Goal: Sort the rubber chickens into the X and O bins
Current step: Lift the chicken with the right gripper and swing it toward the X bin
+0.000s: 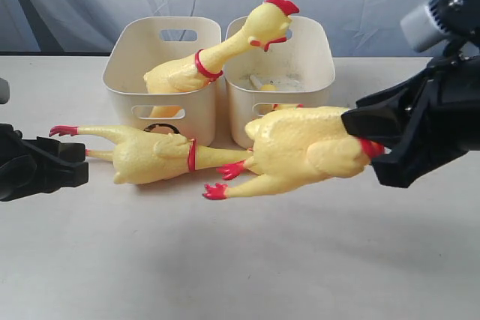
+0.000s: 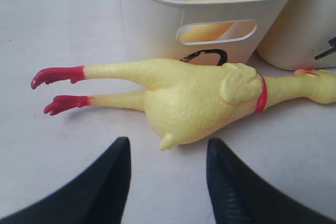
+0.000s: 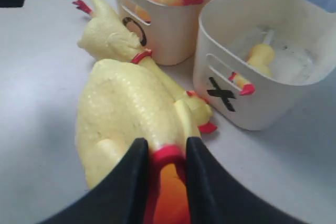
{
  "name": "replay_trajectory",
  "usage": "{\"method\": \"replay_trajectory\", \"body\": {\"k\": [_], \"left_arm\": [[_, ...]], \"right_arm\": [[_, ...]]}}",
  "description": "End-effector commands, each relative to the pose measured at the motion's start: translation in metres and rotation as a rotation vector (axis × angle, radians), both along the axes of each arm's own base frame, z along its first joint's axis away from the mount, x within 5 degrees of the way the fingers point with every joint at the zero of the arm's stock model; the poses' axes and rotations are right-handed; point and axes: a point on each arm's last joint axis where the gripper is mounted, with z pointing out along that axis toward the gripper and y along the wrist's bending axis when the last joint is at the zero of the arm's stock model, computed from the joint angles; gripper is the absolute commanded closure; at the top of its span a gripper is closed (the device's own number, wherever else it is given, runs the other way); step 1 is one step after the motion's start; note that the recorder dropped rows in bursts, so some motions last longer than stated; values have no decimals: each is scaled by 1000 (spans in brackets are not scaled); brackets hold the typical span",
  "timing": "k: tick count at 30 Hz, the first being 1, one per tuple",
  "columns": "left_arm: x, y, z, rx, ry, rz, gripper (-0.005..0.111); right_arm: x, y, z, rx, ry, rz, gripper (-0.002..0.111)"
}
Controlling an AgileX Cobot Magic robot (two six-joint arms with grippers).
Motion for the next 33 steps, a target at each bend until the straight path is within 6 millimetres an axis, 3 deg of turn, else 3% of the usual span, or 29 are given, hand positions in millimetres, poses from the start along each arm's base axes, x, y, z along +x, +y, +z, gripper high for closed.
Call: {"method": "replay_trajectory", "body": {"k": [1,6,11,15,33], "left_arm": [[2,0,1,-10,-7,13,62],[2,0,1,-10,-7,13,62],[2,0,1,-10,-7,13,62],[2,0,1,-7,-8,11,62],[2,0,1,-7,-8,11,62]], "right_arm": [[-9,-14,13,-6,-68,-102,109],[-23,-32,31,3,-185,-221,109],[-21,-41,40,4,-282,-315,109],[-14,-40,46,26,-366,-326,109],[22,-23,34,19,-415,-304,109]]}}
